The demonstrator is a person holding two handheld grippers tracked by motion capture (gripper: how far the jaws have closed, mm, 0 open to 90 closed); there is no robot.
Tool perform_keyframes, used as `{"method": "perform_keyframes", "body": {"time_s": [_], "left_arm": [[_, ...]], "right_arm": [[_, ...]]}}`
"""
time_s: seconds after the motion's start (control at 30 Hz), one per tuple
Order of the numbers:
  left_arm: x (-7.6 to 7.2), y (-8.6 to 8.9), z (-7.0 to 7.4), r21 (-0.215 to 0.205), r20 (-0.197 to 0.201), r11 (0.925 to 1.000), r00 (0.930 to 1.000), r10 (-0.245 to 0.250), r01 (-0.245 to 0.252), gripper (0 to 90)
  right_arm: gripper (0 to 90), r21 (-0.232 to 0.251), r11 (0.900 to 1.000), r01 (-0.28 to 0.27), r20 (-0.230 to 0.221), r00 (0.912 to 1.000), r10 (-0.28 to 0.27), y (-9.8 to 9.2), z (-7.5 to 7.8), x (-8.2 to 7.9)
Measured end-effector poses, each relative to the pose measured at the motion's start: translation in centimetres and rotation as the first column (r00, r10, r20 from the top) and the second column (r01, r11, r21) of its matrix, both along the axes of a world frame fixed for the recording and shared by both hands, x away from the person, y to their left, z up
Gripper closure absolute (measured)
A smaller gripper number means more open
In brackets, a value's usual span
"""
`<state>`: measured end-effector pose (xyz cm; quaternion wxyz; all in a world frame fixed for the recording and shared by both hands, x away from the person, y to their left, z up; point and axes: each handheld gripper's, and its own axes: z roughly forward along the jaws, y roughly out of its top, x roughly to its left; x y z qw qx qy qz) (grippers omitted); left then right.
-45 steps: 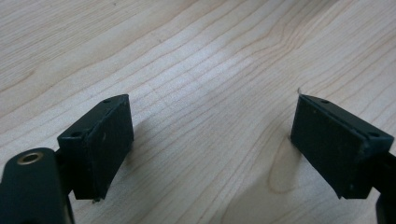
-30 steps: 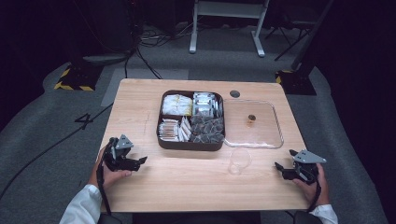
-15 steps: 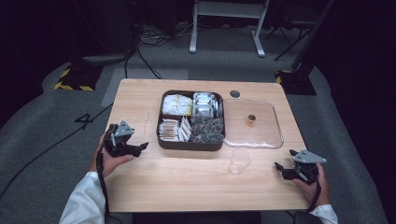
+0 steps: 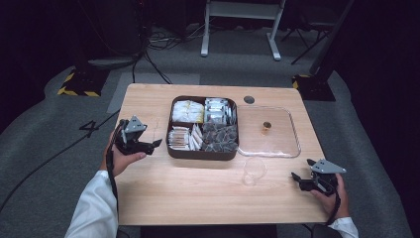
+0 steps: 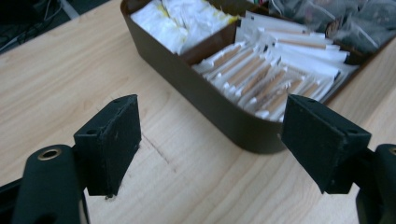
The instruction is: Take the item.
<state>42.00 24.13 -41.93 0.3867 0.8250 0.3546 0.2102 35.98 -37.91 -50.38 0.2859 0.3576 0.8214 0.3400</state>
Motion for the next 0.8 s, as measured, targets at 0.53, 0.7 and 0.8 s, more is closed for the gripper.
{"method": "perform_keyframes", "body": {"time_s": [0.53,0.7,0.8], "left_arm": [[3.9,-3.4,1.8,0.013,0.009,0.9988,0.9989,-0.047,0.047,21.9],[5.5,-5.1,1.9,0.011,0.005,0.9976,0.9976,-0.069,0.069,23.6],[6.2,-6.0,1.7,0.007,-0.001,0.9967,0.9967,-0.081,0.081,24.8]], "right_arm": [[17.6,-0.001,1.0,0.0,0.001,1.0,0.0,0.0,0.0,0.0],[17.6,0.0,1.0,0.0,0.001,1.0,0.0,0.0,0.0,0.0],[17.6,-0.001,1.0,0.0,0.001,1.0,0.0,0.0,0.0,0.0]]}}
